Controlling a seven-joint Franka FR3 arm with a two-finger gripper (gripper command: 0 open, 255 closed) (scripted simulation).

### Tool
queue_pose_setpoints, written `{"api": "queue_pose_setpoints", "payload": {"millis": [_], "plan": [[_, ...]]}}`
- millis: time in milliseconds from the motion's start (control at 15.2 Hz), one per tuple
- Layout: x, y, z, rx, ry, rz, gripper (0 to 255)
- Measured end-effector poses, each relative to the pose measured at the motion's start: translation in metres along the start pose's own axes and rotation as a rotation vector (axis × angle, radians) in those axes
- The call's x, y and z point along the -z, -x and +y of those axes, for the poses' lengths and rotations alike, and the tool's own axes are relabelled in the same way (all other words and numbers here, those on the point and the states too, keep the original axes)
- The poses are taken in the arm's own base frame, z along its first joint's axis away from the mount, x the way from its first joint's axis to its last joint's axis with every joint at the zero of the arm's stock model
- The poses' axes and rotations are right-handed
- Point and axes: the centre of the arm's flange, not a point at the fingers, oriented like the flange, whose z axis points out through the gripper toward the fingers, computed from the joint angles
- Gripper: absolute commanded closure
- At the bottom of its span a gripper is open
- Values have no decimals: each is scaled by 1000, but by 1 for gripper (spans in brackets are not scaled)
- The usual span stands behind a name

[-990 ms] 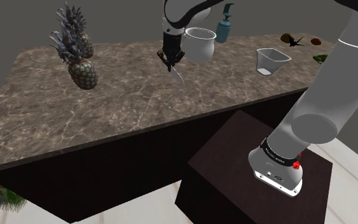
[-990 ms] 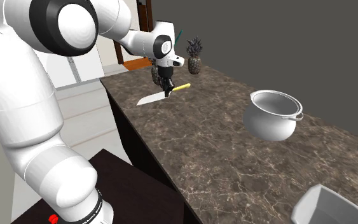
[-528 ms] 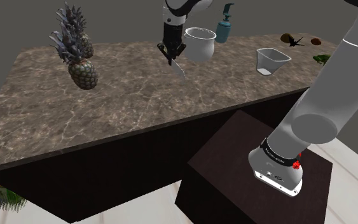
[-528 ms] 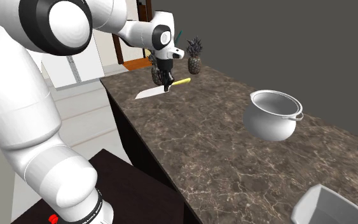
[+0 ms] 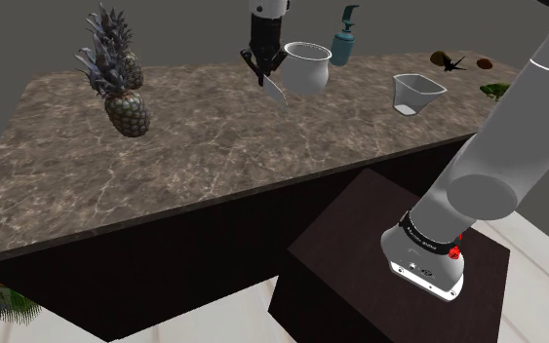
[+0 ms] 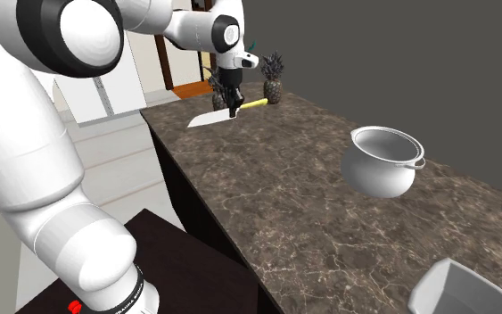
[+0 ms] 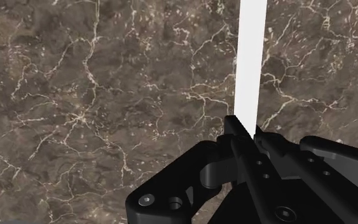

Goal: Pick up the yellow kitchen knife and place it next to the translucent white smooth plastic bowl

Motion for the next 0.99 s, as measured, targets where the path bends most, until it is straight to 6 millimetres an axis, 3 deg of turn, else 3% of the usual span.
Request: {"api": "queue_pose_setpoints", "payload": {"millis": [462,990], "plan": [[5,-22,74,-1,0,0,255],[4,-53,180,-2,0,-1,255]]}}
